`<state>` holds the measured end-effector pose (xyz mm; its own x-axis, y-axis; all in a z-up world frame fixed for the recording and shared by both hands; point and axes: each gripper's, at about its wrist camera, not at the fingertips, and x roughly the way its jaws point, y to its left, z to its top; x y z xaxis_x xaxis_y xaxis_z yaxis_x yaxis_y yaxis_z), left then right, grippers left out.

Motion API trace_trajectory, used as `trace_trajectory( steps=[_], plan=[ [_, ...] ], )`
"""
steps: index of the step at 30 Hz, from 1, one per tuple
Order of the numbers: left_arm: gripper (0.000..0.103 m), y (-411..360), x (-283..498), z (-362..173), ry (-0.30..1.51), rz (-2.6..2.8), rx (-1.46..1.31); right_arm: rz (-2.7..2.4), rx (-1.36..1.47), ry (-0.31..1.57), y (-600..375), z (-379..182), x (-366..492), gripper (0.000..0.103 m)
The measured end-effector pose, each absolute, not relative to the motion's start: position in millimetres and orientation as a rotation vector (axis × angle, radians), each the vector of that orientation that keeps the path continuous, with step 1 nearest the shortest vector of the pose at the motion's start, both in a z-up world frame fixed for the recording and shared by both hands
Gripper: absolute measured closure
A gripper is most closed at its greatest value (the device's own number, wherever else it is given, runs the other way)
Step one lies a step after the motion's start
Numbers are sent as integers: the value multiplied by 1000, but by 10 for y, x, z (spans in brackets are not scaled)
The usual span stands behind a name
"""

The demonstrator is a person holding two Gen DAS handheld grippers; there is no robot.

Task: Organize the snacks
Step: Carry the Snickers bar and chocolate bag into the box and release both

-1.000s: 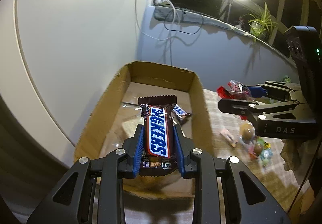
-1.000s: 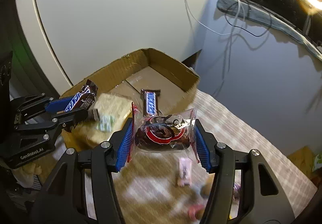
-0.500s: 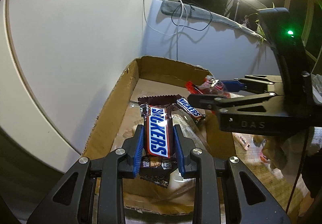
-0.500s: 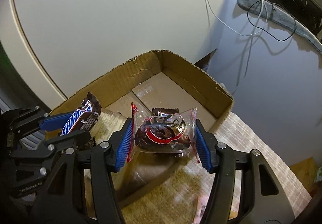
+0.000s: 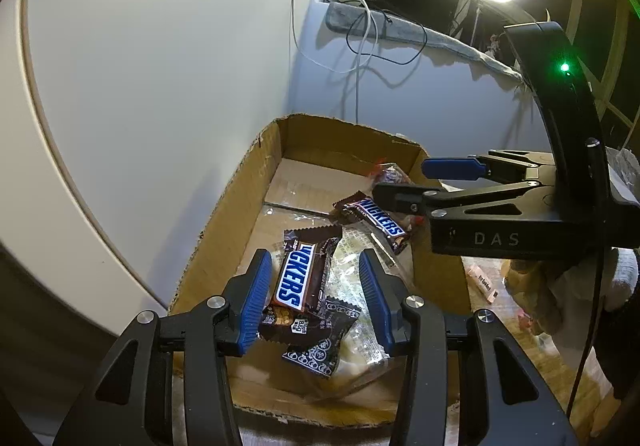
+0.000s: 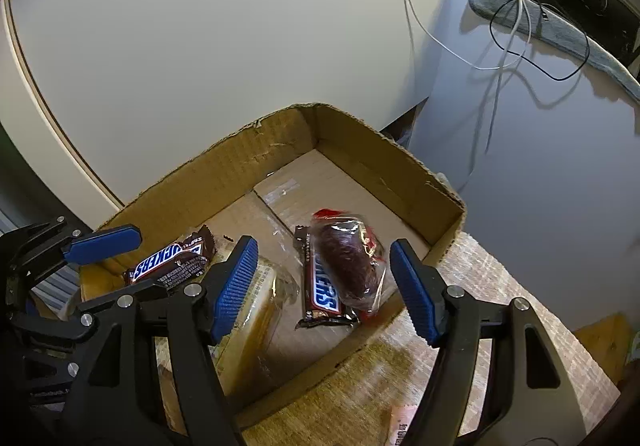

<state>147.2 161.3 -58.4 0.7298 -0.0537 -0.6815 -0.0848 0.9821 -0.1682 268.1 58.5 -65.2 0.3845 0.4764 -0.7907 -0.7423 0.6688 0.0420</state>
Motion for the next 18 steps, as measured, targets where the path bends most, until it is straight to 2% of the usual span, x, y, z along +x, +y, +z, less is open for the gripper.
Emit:
trace_trajectory(
  steps=[18],
  plan=[
    [59, 1222, 1171, -363, 702, -36, -187, 716, -293, 820, -294, -258, 2367, 31]
  ],
)
